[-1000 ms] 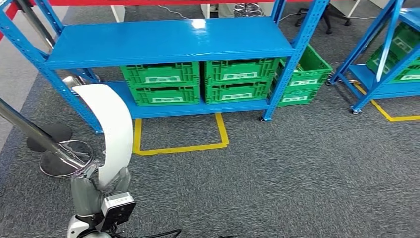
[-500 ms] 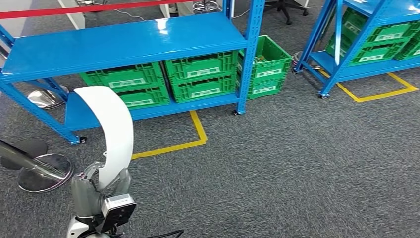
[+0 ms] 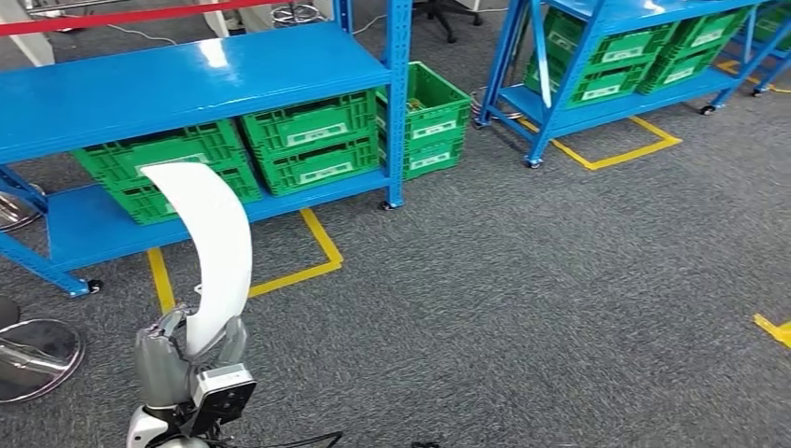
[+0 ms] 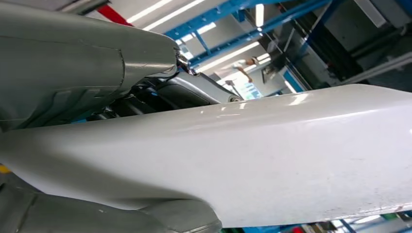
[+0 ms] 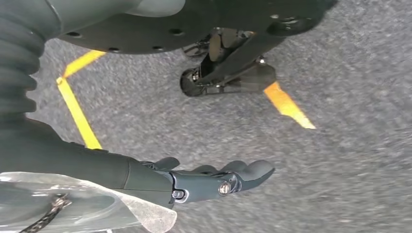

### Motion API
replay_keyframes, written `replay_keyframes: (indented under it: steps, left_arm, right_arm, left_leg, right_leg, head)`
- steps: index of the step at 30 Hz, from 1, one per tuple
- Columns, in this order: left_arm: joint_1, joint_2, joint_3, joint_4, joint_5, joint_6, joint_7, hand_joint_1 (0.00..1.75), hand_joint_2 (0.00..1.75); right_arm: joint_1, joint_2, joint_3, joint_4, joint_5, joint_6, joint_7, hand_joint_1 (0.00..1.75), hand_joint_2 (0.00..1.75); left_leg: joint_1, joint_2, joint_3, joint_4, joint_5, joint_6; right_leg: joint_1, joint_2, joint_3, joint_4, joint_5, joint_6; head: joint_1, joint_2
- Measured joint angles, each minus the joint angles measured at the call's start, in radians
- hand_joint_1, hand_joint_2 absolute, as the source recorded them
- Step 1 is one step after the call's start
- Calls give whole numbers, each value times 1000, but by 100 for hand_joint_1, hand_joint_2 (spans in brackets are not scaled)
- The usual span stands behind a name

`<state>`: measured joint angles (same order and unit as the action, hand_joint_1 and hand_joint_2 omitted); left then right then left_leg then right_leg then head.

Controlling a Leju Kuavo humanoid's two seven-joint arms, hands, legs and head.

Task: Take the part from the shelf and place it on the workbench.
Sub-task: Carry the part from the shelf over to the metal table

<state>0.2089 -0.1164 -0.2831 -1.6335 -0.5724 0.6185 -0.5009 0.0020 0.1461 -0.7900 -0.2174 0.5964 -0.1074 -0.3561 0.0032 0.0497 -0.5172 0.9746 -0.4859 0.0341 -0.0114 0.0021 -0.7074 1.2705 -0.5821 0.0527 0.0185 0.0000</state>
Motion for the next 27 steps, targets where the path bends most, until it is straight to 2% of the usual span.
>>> replay_keyframes:
  steps: [1, 3, 4, 5, 7, 8, 9, 10, 12, 13, 14, 15, 16, 17, 18, 19, 21, 23, 24, 25, 27]
  left_arm:
    - [0, 0, 1, 0, 1, 0, 0, 175, 175]
    - [-1, 0, 3, 0, 2, 0, -1, 175, 175]
    - [-1, 0, 3, 0, 3, 0, -2, 175, 175]
    - [-2, 0, 4, 0, 3, 0, -2, 175, 175]
    - [-3, -1, 4, 0, 4, 0, -2, 175, 175]
    - [-4, -1, 4, 0, 4, 0, -2, 175, 175]
    - [-5, -1, 5, 0, 4, 0, -3, 175, 175]
    - [-5, -1, 5, 0, 4, 0, -3, 175, 175]
    - [-2, 0, 5, 1, 4, 0, -3, 175, 175]
    - [-1, 1, 6, 2, 5, 0, -4, 175, 175]
    - [0, 2, 6, 3, 5, 1, -4, 175, 175]
    - [0, 3, 6, 3, 6, 1, -4, 175, 175]
    - [0, 3, 6, 3, 6, 1, -4, 175, 175]
    - [0, 4, 7, 3, 7, 1, -5, 175, 175]
    - [-1, 4, 7, 4, 7, 1, -5, 175, 175]
    - [-1, 4, 7, 4, 7, 1, -5, 175, 175]
    - [-1, 5, 8, 4, 7, 1, -6, 175, 175]
    - [-2, 4, 8, 4, 7, 1, -6, 175, 175]
    - [-3, 3, 8, 4, 7, 1, -7, 175, 175]
    - [-4, 2, 9, 4, 7, 2, -8, 175, 175]
    - [-2, 1, 10, 4, 8, 2, -8, 175, 175]
  right_arm:
    - [2, 0, -3, 0, 3, -1, 0, 0, 175]
    - [1, 0, -7, 0, 9, -2, 0, 0, 175]
    - [-2, 0, -8, 0, 12, -3, 0, 0, 175]
    - [-4, 0, -10, 0, 15, -3, 0, 0, 175]
    - [-3, 0, -16, 0, 22, -3, 0, 0, 175]
    - [0, 0, -19, 0, 23, -4, 0, 0, 175]
    - [2, 0, -22, 0, 24, -5, 0, 0, 175]
    - [1, 0, -24, 0, 25, -6, 0, 0, 175]
    - [-4, 0, -27, 0, 27, -7, 0, 0, 175]
    - [-5, 0, -28, 0, 30, -7, 0, 0, 175]
    - [-5, 0, -30, 0, 32, -7, 0, 0, 175]
    - [-3, 0, -31, 0, 36, -8, 0, 0, 175]
    - [-1, 0, -32, 0, 39, -8, 0, 0, 175]
    - [-1, 0, -33, 0, 41, -8, 0, 0, 175]
    - [-1, 0, -33, 0, 44, -9, 0, 0, 175]
    - [-2, 1, -34, 0, 47, -9, -1, 0, 175]
    - [-5, 1, -37, 0, 51, -9, -2, 0, 175]
    - [-3, 1, -41, 0, 54, -9, -4, 0, 175]
    - [0, 1, -44, 0, 56, -10, -6, 0, 175]
    - [0, 0, -46, 0, 58, -11, -6, 0, 175]
    - [-4, 0, -50, 0, 62, -12, -8, 0, 175]
  left_leg:
    - [0, 12, 0, 0, 1, -1]
    - [-3, 34, 0, 3, 0, -7]
    - [-5, 43, -1, 4, 0, -12]
    - [-8, 51, -2, 6, 1, -17]
    - [-9, 65, -3, 7, 3, -27]
    - [-7, 63, -4, 11, -2, -32]
    - [-5, 47, -9, 27, -17, -36]
    - [-3, 24, -22, 61, -44, -41]
    - [1, -26, -70, 182, -118, -46]
    - [2, -36, -95, 245, -145, -47]
    - [2, -40, -110, 284, -155, -47]
    - [2, -42, -109, 287, -144, -46]
    - [2, -45, -90, 251, -115, -43]
    - [2, -56, -58, 187, -76, -40]
    - [2, -78, -26, 122, -47, -35]
    - [3, -98, -1, 66, -30, -32]
    - [3, -122, 16, 22, -28, -28]
    - [3, -105, 15, 12, -22, -20]
    - [4, -94, 15, 6, -16, -14]
    - [6, -81, 14, 1, -11, -8]
    - [5, -51, 12, -2, -7, -3]
  right_leg:
    - [-1, -7, 37, -51, 25, 0]
    - [1, -40, 132, -200, 71, -4]
    - [4, -52, 164, -254, 83, -10]
    - [7, -60, 178, -281, 85, -17]
    - [9, -46, 169, -286, 88, -32]
    - [8, -38, 168, -287, 92, -39]
    - [7, -29, 166, -290, 96, -46]
    - [5, -20, 167, -292, 101, -54]
    - [5, 1, 161, -293, 109, -66]
    - [7, 13, 157, -292, 112, -68]
    - [9, 26, 153, -290, 114, -69]
    - [10, 39, 150, -288, 115, -68]
    - [11, 51, 148, -285, 116, -67]
    - [11, 64, 147, -282, 117, -66]
    - [12, 76, 145, -279, 118, -64]
    - [12, 89, 141, -275, 119, -60]
    - [9, 108, 128, -271, 125, -48]
    - [5, 120, 115, -271, 131, -35]
    - [5, 104, 106, -263, 125, -29]
    - [7, 78, 89, -235, 106, -24]
    - [7, 22, 35, -121, 42, -15]
  head:
    - [0, 0]
    - [0, 0]
    - [-1, 0]
    - [-1, 0]
    - [-2, 0]
    - [-2, 0]
    - [-3, 0]
    - [-4, 0]
    - [-8, 0]
    - [-8, 0]
    - [-8, 0]
    - [-8, 0]
    - [-8, 0]
    - [-8, 0]
    - [-7, 0]
    - [-7, 0]
    - [-7, 0]
    - [-7, 0]
    - [-5, 0]
    - [-1, 0]
    - [4, 0]
